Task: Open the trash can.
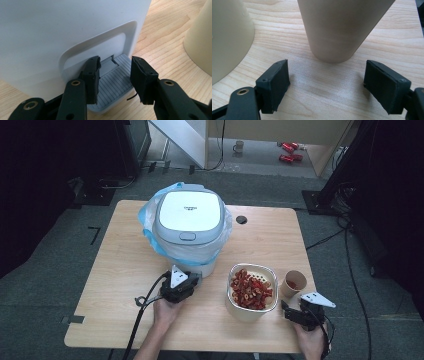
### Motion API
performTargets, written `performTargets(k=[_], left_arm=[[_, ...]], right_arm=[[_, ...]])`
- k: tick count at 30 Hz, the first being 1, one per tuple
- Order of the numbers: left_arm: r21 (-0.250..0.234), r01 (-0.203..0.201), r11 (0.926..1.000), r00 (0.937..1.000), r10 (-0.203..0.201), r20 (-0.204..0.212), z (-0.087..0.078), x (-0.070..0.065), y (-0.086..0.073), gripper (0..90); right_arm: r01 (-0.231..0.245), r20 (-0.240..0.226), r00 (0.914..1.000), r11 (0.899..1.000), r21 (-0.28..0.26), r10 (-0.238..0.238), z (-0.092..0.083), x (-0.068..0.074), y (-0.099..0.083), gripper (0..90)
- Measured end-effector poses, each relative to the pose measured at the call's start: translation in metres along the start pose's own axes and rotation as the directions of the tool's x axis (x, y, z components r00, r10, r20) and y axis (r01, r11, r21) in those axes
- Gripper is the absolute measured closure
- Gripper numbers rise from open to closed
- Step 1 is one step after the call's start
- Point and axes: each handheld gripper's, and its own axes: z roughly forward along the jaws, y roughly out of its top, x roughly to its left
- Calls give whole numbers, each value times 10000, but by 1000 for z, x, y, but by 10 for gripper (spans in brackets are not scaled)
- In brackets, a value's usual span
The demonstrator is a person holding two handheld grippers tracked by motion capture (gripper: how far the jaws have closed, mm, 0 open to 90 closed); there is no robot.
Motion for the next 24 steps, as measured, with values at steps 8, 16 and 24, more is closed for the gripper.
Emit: performTargets(k=[8, 16, 24], left_arm=[[-54, -18, 10000, 10000, 17, -54, 0, -1, -1, 599], [-69, -60, 10000, 10000, 60, -68, 1, -1, -2, 599], [-37, -117, 9999, 9999, 117, -111, 1, -2, -2, 599]], right_arm=[[-1, 1, 10000, 10000, 0, 1, 0, 0, 0, 205], [-3, -1, 10000, 10000, 0, 3, 0, 0, 0, 205], [-7, -4, 10000, 10000, 2, 7, 0, 0, 0, 205]])
